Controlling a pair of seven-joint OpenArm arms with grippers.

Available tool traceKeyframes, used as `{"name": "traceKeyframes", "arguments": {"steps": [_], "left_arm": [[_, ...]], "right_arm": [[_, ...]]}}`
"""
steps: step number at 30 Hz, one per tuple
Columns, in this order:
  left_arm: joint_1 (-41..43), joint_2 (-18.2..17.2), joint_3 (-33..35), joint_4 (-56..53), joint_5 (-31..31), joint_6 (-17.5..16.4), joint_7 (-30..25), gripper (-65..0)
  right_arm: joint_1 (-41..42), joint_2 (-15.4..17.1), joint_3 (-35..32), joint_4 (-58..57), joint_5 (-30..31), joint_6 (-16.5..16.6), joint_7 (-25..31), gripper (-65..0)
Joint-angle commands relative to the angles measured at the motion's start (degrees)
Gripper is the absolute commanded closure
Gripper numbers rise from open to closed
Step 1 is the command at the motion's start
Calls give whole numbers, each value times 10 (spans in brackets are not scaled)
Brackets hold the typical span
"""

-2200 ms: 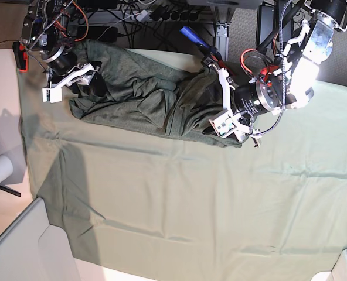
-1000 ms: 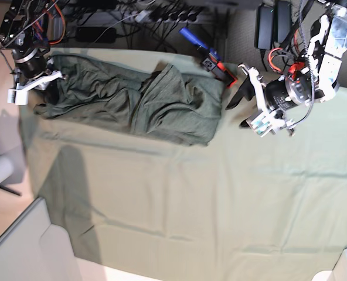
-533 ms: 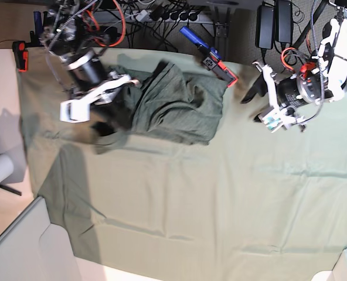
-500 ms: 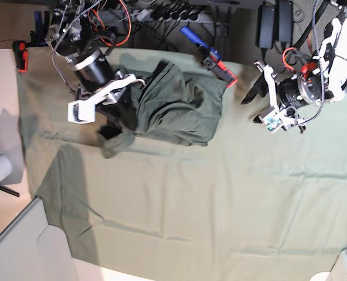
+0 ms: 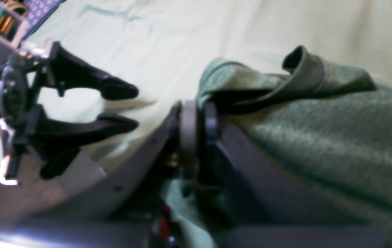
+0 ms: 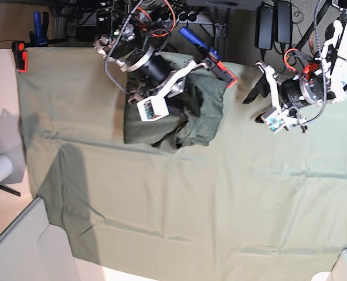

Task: Fold the T-shirt properly
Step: 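Fold the held end with the right gripper over the folded stack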

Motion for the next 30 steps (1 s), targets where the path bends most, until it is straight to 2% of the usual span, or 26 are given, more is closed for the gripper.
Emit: {"name": "traceKeyframes", "arguments": {"steps": [1,3,4,7,8,10,12,14,17,18,19,21,23,26,30], "left_arm": [[-4,-3,-2,9,-12,-5,-15,-350],[-5,-3,-2,9,-19,-5,-15,-350],[-5,-3,-2,9,-22,-5,-15,-350],[-5,-3,-2,9,-22,-9,-19,-350],[-5,-3,-2,9,-22,-24,-20,-342],[-6,-3,-2,10,-28,-68,-22,-267],[-5,-3,0,14,-69,-68,-23,-176],[-5,-3,5,26,-100,-68,-23,-142],[-5,-3,17,62,-102,-68,-30,-91],[-5,-3,24,77,-101,-68,-31,-74],[-5,-3,34,91,-100,-68,-31,-56],[-6,-3,68,108,-85,-68,-31,-31],[-12,1,120,108,-34,-68,-32,-6],[-31,12,210,106,62,-68,-36,0],[-63,38,282,96,152,-19,-36,0]], "right_arm": [[3,1,-6,9,13,3,20,-234],[3,1,-12,9,18,3,33,-384],[3,1,-13,9,21,3,40,-416],[8,1,-12,12,35,3,52,-419],[14,1,-9,14,35,3,52,-418],[32,1,6,15,33,3,53,-418],[56,1,34,15,33,2,53,-418],[82,1,75,15,33,2,53,-418],[120,2,146,14,20,2,55,-416],[130,3,169,11,11,2,58,-399],[138,8,188,7,7,2,63,-354],[151,20,219,-7,7,2,65,-191],[165,33,238,-33,7,2,64,0],[186,61,242,-92,7,2,64,0],[227,81,242,-187,8,2,66,0]]}}
